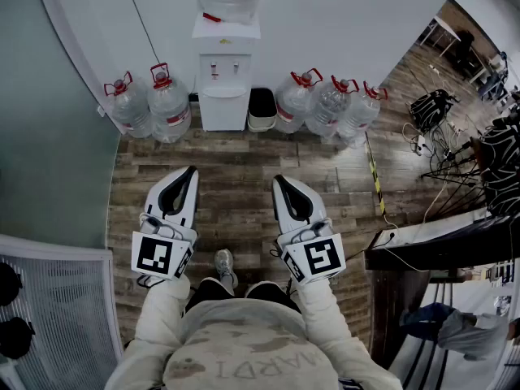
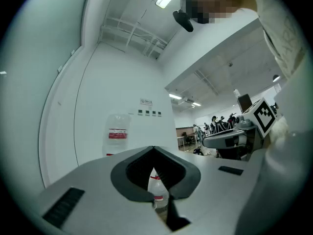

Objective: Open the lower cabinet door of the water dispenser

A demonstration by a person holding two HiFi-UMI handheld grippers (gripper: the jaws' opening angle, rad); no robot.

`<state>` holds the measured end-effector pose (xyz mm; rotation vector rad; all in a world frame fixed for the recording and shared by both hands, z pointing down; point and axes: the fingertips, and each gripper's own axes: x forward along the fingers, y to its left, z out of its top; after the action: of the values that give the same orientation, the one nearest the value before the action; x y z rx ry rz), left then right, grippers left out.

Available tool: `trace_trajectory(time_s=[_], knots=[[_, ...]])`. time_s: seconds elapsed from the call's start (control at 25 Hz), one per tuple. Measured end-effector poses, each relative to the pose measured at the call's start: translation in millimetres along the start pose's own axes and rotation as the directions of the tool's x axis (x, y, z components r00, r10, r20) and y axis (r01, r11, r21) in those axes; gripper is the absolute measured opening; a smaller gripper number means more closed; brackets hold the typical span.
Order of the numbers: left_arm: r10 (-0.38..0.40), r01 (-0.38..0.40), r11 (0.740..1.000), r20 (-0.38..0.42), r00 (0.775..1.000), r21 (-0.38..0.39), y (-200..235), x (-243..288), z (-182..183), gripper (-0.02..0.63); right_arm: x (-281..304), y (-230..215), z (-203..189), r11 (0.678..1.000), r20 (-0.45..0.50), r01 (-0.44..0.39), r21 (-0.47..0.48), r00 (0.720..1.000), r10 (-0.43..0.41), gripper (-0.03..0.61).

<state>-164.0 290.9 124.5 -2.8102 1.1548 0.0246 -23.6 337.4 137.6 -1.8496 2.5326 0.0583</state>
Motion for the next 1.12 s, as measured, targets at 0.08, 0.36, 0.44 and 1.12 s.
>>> trace_trajectory(time_s=[0.08,0.36,0.44,1.12], knots=[[0.002,-0.002,1.000,0.001,1.000,0.000,-6.3,-6.2,1.6,0.000,-8.3,2.2,1.3,1.000,0.002,0.001,-0.001,1.000,-0.001,0.009],[-0.001,0.001,1.000,0.010,1.000,0.011,-16.3,-14.6,9.4,0.000,-18.6,6.6,8.7,1.000,0.015,0.000,-0.006,1.000,0.000,0.009],[-0.001,0.001,1.000,0.010,1.000,0.014,-16.4,-13.8,9.9,0.000,-17.9,6.5,9.3,1.000,0.018,-0.002,-0.007,1.000,0.002,0.009],[-0.033,0.033,0.999,0.009,0.999,0.034,43.7,41.5,-1.3,0.000,56.0,-19.1,7.7,1.000,0.047,0.022,0.001,0.999,-0.022,0.009]])
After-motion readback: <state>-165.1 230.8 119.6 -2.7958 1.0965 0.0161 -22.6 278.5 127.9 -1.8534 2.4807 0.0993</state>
